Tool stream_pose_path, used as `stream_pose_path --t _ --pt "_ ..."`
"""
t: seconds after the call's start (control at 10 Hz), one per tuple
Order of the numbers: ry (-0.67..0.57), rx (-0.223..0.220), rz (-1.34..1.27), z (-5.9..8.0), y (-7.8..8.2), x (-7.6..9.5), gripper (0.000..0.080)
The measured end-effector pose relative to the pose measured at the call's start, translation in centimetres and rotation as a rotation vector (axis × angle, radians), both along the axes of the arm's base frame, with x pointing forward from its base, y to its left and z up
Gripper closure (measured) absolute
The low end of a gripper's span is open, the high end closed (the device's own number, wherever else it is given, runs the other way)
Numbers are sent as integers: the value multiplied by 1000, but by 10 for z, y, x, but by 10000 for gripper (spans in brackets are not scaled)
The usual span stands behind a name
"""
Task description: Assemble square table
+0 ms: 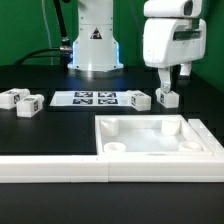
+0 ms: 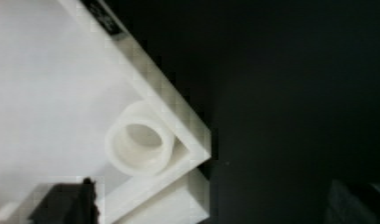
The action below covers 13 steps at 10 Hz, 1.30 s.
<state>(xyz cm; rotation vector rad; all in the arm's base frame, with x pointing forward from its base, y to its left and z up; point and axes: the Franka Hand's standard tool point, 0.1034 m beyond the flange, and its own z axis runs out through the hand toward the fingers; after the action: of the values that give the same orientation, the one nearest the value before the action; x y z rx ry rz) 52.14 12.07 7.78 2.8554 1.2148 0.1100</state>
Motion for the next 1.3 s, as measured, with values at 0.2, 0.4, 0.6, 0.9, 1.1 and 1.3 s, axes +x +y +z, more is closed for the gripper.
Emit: stream_pose_path --t 0.2,0.4,0.6,0.9,1.1,1.3 --pt "33 16 -266 -7 15 -25 150" --pt "100 -21 -460 -4 39 -48 150" --pt "118 -34 -462 -6 44 -52 150" --pt "273 -143 -490 -8 38 -62 150" --pt "388 -217 -469 -10 38 -60 150" --pt "507 -306 -447 -10 36 -70 150"
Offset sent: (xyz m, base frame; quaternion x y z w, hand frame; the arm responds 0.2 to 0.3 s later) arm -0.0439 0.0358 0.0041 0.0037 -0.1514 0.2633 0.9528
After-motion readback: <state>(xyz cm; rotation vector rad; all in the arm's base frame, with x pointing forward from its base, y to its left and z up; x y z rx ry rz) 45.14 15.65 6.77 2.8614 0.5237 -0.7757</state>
